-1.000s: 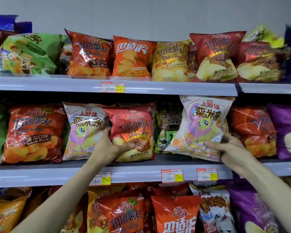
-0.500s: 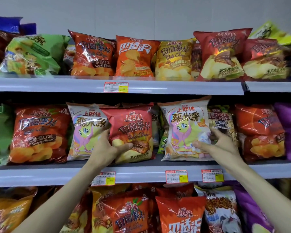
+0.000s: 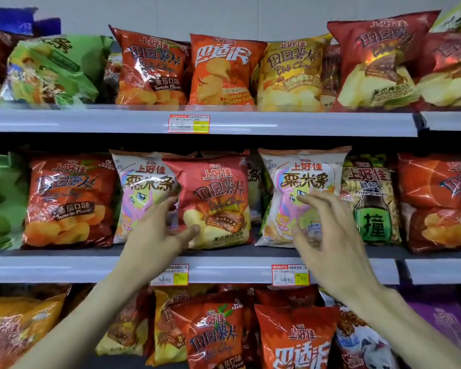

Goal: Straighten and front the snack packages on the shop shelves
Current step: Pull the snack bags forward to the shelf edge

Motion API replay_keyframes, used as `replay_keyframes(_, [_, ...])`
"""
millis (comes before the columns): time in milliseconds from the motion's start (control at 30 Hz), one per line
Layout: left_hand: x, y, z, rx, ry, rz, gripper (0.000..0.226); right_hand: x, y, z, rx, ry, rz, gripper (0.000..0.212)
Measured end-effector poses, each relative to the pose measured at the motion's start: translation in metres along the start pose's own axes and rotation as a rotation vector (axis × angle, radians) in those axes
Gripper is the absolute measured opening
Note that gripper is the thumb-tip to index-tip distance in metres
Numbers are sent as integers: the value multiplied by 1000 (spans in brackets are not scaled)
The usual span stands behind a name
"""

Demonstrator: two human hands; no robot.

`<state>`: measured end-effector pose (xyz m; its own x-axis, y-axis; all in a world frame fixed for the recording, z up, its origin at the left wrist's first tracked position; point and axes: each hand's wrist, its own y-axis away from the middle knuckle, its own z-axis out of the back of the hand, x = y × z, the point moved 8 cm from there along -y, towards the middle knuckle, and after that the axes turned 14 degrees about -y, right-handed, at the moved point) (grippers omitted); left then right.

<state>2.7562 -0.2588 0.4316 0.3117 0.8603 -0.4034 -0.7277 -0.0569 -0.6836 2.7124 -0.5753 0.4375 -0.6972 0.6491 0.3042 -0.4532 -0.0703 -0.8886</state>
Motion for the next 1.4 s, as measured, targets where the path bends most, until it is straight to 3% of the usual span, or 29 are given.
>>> replay_keyframes(167, [-6, 6, 17, -32, -255, -22, 73, 32, -18, -51, 271, -11, 26, 59])
replay_keyframes(267, [3, 7, 32, -43, -426, 8, 70, 38, -31, -76, 301, -44, 43, 72])
replay_keyframes(433, [44, 7, 70, -95, -556, 152, 60, 25, -46, -114, 334, -183, -78, 103])
replay_keyframes(567, [95, 4, 92, -116, -616, 322, 73, 14, -53, -131, 254, -324, -250, 115])
replay_keyframes(767, [168, -18, 114, -160, -464, 542, 127, -2, -56, -151, 153, -602, -527, 115])
replay_keyframes(967, [211, -36, 106, -152, -124, 602, 163, -14, -60, -153, 82, -656, -614, 118])
replay_keyframes(1133, [227, -47, 107, -176, 16, 568, 135, -14, -57, -148, 31, -588, -617, 137])
replay_keyframes(1300, [226, -47, 115, -287, 61, 480, 120, -11, -49, -138, -93, -581, -597, 106])
replay_keyframes(1400, [217, -37, 125, -411, 83, 407, 118, -3, -45, -136, -104, -575, -545, 99])
